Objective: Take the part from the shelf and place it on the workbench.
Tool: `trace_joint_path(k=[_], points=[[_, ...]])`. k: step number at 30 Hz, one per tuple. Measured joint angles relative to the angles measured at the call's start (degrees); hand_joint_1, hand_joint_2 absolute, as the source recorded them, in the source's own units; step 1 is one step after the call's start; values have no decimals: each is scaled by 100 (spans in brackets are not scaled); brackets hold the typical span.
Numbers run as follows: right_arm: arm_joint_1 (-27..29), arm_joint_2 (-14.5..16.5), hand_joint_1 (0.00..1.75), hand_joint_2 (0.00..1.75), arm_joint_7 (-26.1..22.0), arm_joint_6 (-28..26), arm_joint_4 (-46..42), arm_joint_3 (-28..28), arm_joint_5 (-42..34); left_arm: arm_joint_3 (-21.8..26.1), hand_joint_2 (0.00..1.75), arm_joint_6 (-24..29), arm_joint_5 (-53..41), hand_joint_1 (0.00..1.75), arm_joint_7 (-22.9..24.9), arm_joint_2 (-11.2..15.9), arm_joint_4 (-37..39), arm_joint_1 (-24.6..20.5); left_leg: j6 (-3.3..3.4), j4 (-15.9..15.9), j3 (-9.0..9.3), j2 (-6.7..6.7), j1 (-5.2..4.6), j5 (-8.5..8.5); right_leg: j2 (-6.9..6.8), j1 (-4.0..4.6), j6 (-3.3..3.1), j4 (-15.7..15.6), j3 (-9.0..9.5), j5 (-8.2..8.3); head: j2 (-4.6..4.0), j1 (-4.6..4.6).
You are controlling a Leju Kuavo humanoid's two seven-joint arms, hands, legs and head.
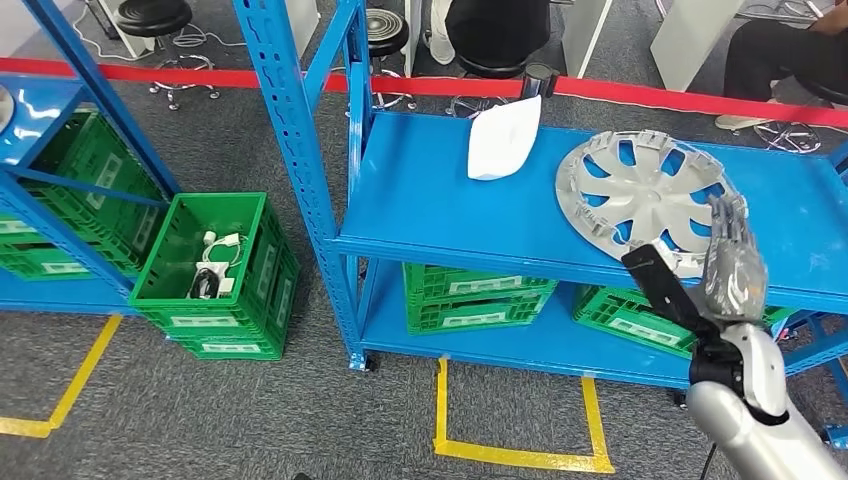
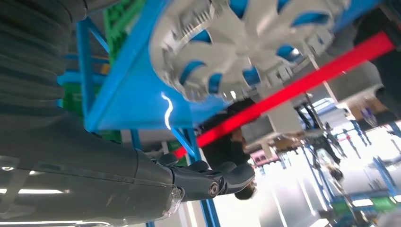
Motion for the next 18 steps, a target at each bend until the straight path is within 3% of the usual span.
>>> trace_joint_path(k=[1,2,4,18], points=[[-143,-68,0,175,-27,82,39,2,-20,-29,0,-51,0,0,31,-7,0,-5,20,12,-22,13,-27,-1,2,32,-25,-442,198,191,0,-1],[-190,-73,0,175,-47,93,48,12,-16,-40,0,-84,2,0,40,-13,1,-5,34,24,-42,21,-34,-6,1,36,4,-497,218,175,0,-9],[-238,-71,0,175,-61,104,67,49,12,-61,0,-117,3,0,40,-16,2,-3,72,32,-53,31,-26,-17,1,42,69,-532,223,163,0,-20],[-320,-75,0,175,-60,103,142,153,56,-175,0,-146,15,0,40,-14,2,-1,12,8,-43,13,-2,-3,-2,66,8,-520,227,140,0,-36]])
